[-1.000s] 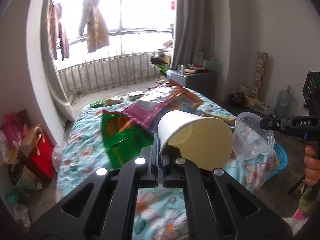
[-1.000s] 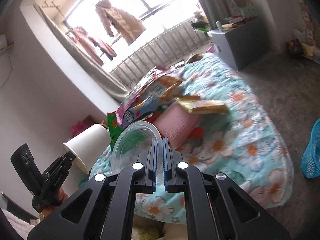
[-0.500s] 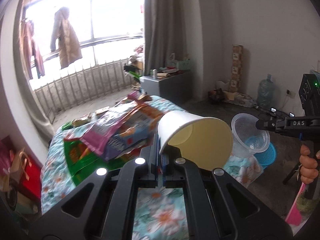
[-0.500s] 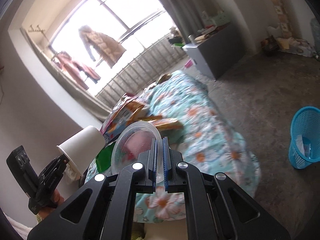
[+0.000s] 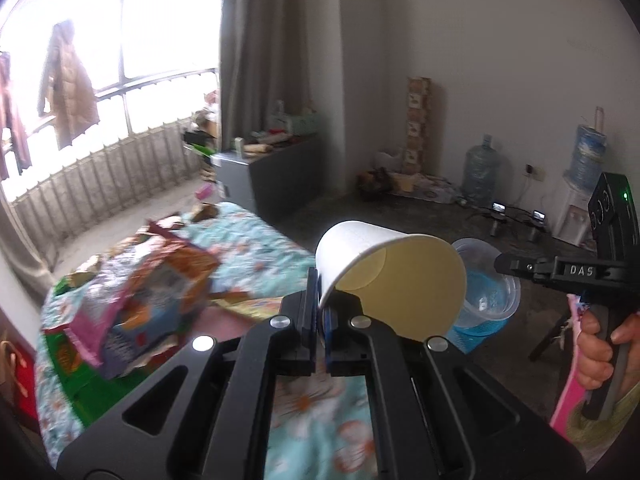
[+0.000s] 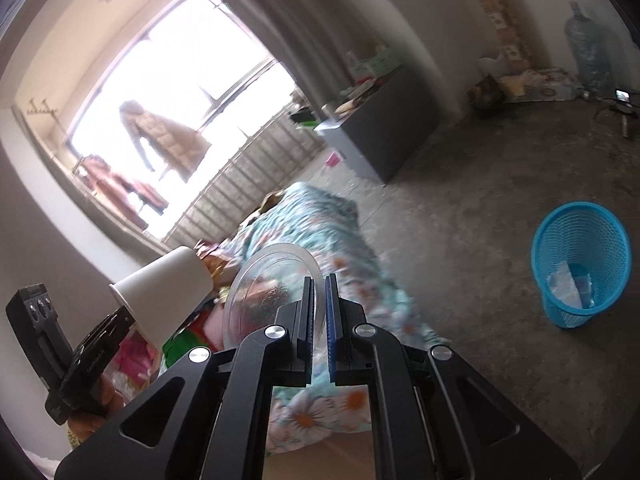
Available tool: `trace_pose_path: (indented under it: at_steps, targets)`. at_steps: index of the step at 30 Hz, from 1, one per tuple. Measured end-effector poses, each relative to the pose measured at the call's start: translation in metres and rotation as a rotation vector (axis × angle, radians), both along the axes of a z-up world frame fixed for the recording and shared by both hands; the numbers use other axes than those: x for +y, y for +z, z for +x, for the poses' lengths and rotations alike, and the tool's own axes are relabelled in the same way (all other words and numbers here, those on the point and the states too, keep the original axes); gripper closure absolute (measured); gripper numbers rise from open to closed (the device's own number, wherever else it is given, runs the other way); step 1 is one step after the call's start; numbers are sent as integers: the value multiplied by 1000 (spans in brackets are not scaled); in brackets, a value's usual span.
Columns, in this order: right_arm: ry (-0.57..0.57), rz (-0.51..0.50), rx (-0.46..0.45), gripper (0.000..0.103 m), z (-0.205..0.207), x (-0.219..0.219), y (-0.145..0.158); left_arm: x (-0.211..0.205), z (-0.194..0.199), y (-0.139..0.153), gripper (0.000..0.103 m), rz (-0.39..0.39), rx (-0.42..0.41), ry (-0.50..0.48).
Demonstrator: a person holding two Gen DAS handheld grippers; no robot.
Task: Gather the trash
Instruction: 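Carry the paper cup and clear tub toward the blue wastebasket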
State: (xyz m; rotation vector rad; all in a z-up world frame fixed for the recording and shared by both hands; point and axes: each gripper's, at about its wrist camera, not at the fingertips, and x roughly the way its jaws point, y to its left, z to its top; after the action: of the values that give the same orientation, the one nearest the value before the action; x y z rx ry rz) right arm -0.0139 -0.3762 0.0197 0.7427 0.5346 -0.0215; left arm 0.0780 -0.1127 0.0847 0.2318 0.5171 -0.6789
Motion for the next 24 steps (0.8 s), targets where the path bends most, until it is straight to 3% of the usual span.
trace_pose_path:
  at_steps: [11, 19, 24]
  targets:
    - [-203, 29, 65, 97, -27, -64, -34, -102, 25, -24, 102, 58, 142, -158]
    - [-469, -14, 219, 97, -48, -127, -73, -210, 40, -57, 102, 134, 272, -293]
    - [-604, 2, 314, 97, -44, -181, -107, -289, 48, -82, 102, 197, 310, -345]
